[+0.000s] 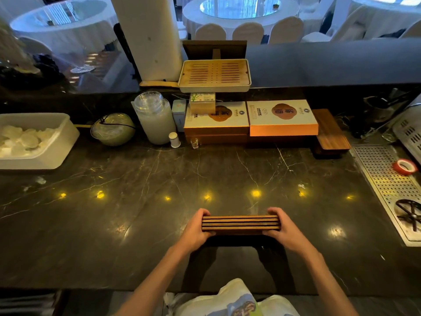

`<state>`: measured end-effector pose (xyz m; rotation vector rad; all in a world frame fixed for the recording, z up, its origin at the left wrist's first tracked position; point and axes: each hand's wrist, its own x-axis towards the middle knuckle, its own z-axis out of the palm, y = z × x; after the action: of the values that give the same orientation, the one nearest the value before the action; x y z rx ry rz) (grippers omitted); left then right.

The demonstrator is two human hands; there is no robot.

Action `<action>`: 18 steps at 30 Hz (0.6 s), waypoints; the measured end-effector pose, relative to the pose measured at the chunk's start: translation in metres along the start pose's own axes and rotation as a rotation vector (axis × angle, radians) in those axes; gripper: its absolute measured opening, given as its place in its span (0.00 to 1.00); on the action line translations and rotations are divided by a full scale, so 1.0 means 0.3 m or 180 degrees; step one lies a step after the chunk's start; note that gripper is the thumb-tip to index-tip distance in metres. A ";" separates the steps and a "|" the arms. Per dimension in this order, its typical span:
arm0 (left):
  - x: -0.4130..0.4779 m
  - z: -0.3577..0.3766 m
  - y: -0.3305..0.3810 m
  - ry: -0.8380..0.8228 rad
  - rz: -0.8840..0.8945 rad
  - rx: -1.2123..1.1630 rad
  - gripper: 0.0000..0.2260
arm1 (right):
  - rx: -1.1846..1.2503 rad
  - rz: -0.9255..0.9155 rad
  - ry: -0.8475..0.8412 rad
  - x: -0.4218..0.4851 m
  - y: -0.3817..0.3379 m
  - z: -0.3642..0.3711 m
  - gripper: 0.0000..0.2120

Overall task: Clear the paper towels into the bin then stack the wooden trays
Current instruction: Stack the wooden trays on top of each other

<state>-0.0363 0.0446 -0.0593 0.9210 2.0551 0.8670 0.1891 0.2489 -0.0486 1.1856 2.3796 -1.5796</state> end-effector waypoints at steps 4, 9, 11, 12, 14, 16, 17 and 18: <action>0.018 -0.002 0.021 -0.0004 0.0129 0.0454 0.22 | -0.2208 -0.0574 0.0184 0.027 -0.128 0.060 0.48; 0.003 0.020 0.001 0.0205 0.0210 0.0406 0.18 | -0.3103 -0.0809 0.0136 0.064 -0.242 0.249 0.36; -0.013 0.034 -0.014 0.0304 0.0207 0.0272 0.17 | -0.3315 -0.0879 0.0156 0.082 -0.262 0.266 0.29; -0.021 0.039 -0.021 0.0353 0.0184 0.0183 0.17 | -0.3372 -0.0910 0.0122 0.087 -0.264 0.265 0.27; -0.027 0.041 -0.030 0.0398 0.0164 0.0052 0.18 | -0.3337 -0.1006 0.0132 0.089 -0.255 0.252 0.25; -0.027 0.044 -0.033 0.0399 0.0032 -0.0257 0.22 | -0.3254 -0.1076 0.0152 0.079 -0.241 0.235 0.23; -0.031 0.047 -0.034 0.0447 -0.0079 -0.0473 0.25 | -0.3195 -0.1074 0.0177 0.072 -0.238 0.229 0.23; -0.034 0.055 -0.031 0.0557 -0.0187 -0.0691 0.28 | -0.3079 -0.1046 0.0243 0.063 -0.235 0.221 0.22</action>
<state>-0.0211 0.0361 -0.0717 0.6846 2.0721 1.1476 0.1090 0.1930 -0.0343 0.6550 2.8777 -0.2347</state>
